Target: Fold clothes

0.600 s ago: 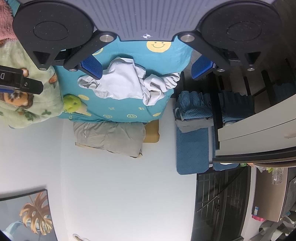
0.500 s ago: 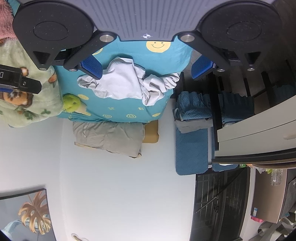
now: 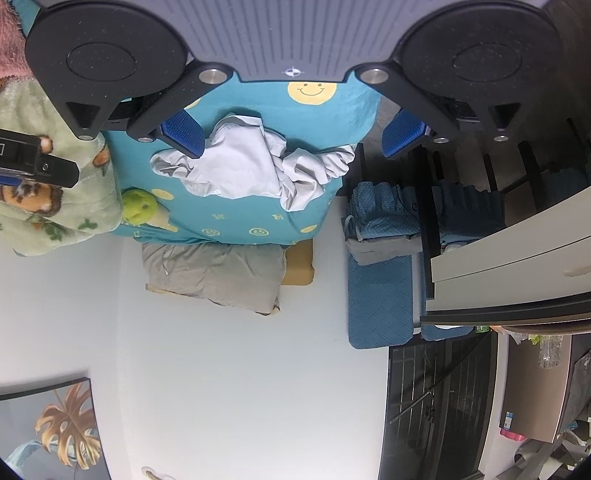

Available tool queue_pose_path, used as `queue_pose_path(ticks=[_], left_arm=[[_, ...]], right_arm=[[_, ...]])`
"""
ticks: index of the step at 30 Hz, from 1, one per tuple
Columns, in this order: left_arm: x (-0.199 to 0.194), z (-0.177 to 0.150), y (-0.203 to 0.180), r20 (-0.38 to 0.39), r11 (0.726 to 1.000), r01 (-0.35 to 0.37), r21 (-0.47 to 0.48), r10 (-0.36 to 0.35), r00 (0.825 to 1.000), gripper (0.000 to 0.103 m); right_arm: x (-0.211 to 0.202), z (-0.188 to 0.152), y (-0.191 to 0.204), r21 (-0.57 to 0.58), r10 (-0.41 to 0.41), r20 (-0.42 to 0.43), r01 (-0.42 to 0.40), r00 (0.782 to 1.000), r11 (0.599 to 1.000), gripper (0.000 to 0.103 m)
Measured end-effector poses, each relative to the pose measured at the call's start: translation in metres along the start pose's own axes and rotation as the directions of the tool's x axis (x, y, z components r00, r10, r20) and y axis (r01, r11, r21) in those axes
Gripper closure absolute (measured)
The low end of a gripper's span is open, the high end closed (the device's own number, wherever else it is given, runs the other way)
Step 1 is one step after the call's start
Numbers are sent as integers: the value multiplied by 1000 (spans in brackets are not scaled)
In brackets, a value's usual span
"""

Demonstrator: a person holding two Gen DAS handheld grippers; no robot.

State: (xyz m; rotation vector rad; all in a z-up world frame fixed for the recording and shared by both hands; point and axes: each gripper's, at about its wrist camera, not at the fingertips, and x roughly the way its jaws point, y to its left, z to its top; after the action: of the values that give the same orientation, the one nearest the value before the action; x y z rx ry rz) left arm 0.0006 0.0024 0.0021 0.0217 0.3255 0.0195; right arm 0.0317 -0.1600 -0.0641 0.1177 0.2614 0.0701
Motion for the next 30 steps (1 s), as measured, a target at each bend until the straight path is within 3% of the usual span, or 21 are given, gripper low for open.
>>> queue_pose_path(ticks=[30], left_arm=[[11, -8, -1, -22, 1000, 9, -6, -9, 1000, 0]], right_arm=[[-3, 2, 2, -17, -13, 18, 14, 1000, 1000, 7]])
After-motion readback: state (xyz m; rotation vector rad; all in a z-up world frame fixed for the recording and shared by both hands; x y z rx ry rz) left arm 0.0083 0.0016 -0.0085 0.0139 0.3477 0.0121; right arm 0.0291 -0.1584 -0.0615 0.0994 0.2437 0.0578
